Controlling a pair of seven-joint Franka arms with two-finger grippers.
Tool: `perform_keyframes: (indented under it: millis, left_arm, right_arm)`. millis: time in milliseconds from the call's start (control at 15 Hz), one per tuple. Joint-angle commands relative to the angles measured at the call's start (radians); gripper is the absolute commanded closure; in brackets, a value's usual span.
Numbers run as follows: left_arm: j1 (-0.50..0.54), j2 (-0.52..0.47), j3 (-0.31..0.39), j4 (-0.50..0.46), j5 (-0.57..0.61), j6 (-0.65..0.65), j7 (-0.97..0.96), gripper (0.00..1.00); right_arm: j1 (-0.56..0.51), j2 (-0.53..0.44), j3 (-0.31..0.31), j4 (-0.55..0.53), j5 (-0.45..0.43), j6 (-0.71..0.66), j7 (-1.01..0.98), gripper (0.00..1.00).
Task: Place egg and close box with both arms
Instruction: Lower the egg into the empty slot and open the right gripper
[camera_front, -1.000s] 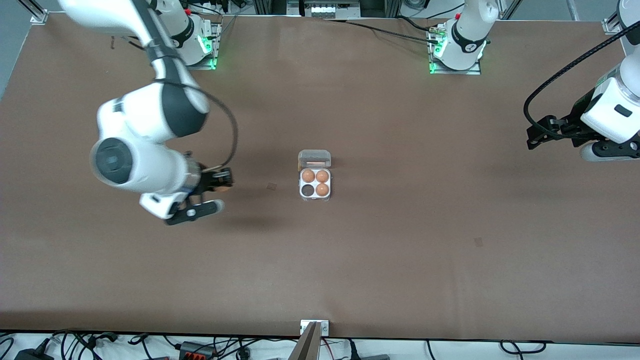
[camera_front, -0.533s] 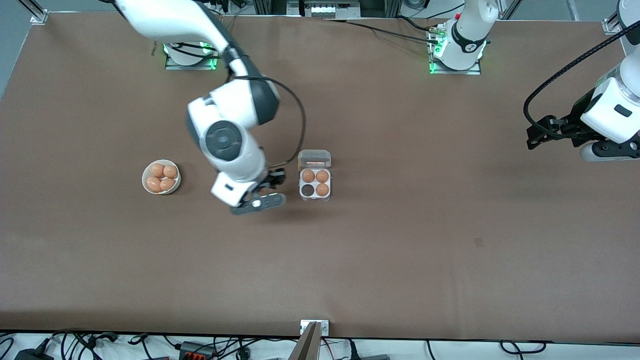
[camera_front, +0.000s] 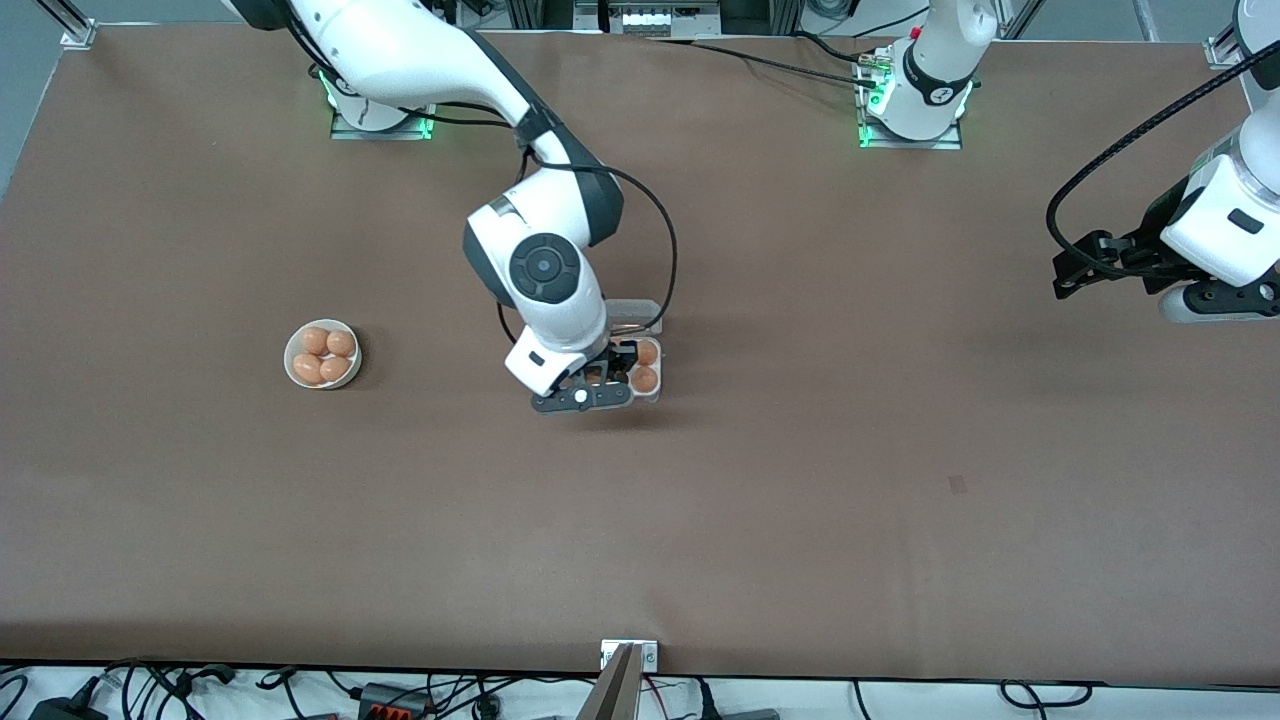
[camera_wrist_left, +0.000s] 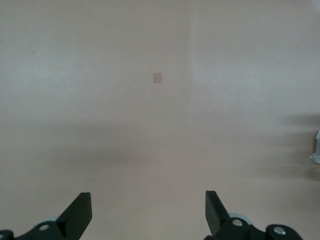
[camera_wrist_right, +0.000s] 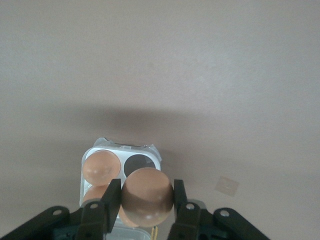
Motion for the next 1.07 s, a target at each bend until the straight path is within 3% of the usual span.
perform_keyframes:
  millis: [0,1000]
  left_arm:
    - [-0.003,-0.011,-0.001,0.008,0.006,-0.019,0.003,0.00]
    - [-0.003,-0.011,0.001,0.008,0.006,-0.019,0.003,0.00]
  right_arm:
    - [0.022,0.037,-0.007,0.030,-0.006,0.006,0.018,0.86]
    - [0.046,0.092,-0.007,0.030,-0.009,0.050,0.016,0.86]
